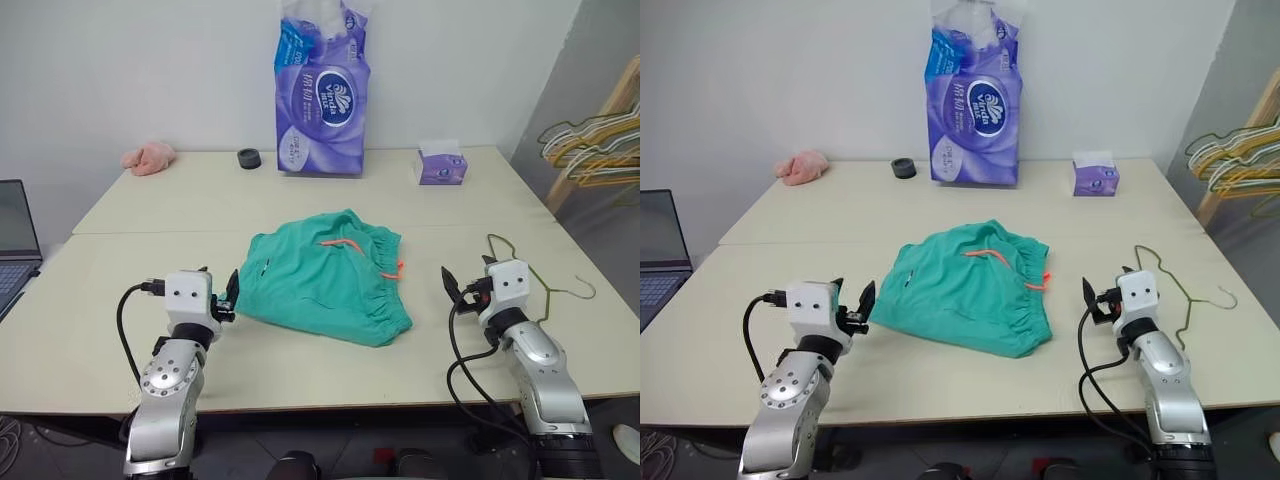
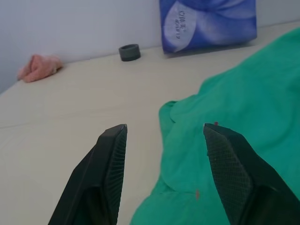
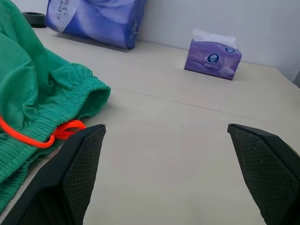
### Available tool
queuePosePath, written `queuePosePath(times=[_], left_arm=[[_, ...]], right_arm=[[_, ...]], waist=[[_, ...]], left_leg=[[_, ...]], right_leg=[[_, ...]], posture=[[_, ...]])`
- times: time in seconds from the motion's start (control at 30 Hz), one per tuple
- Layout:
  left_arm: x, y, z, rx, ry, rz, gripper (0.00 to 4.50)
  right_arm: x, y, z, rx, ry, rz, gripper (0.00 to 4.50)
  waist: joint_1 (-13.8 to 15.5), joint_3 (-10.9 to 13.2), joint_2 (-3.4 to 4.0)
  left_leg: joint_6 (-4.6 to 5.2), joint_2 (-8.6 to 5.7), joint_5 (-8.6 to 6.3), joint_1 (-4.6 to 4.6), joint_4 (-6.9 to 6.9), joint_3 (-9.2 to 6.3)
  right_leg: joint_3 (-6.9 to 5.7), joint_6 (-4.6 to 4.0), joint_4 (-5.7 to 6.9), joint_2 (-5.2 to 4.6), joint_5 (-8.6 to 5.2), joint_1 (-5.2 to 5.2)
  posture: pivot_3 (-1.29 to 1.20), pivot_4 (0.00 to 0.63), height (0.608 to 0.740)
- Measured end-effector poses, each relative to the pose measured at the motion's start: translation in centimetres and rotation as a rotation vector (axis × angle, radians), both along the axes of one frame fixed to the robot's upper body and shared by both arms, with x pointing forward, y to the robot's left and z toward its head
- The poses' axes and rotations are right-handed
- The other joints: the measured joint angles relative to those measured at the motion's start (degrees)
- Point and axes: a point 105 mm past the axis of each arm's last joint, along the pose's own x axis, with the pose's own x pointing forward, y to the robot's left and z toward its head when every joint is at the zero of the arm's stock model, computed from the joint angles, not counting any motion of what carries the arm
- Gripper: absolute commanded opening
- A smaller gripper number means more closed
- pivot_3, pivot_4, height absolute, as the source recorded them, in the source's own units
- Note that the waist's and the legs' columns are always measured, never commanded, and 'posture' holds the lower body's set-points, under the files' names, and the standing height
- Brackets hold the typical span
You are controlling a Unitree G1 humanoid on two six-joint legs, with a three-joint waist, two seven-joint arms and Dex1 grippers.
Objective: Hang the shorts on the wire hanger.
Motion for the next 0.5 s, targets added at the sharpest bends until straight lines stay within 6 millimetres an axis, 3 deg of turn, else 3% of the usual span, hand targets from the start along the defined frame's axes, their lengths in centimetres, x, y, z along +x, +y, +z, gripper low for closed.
queuePosePath(times=[0.1, 0.33, 0.4, 0.5], left_arm=[[-0.4, -0.5, -0.3, -0.019, 0.011, -0.071, 4.46], [-0.9, -1.7, -0.1, 0.082, 0.051, -0.290, 4.46], [-1.4, -1.3, -0.4, 0.203, 0.113, -0.428, 4.46], [-1.7, 0.4, -0.3, 0.335, 0.183, -0.539, 4.46]], right_arm=[[0.0, 0.2, 0.3, -0.011, -0.013, 0.038, 4.50], [-1.0, 2.4, 0.8, 0.025, 0.020, 0.262, 4.50], [-3.5, 4.6, 0.8, -0.038, 0.108, 0.508, 4.50], [-6.2, 6.5, 1.0, -0.066, 0.205, 0.733, 4.50]], waist=[[0.0, 0.0, 0.00], [-0.1, 0.0, 0.01], [-0.2, 0.0, 0.04], [-0.2, 0.1, 0.06]], left_leg=[[0.01, 0.03, 0.00, 0.00, -0.01, 0.03], [0.03, 0.09, -0.01, 0.00, -0.01, 0.05], [0.09, 0.14, -0.05, -0.02, -0.05, 0.05], [0.17, 0.20, -0.10, -0.02, -0.09, 0.04]], right_leg=[[0.01, 0.00, 0.00, 0.02, 0.00, -0.01], [0.03, 0.00, 0.00, 0.08, 0.00, -0.01], [0.00, -0.03, -0.03, 0.10, -0.04, -0.04], [-0.03, 0.10, -0.08, 0.15, -0.13, -0.03]], posture=[[0.05, 0.000, 0.740], [0.03, 0.000, 0.740], [0.03, 0.000, 0.740], [0.03, 0.000, 0.740]])
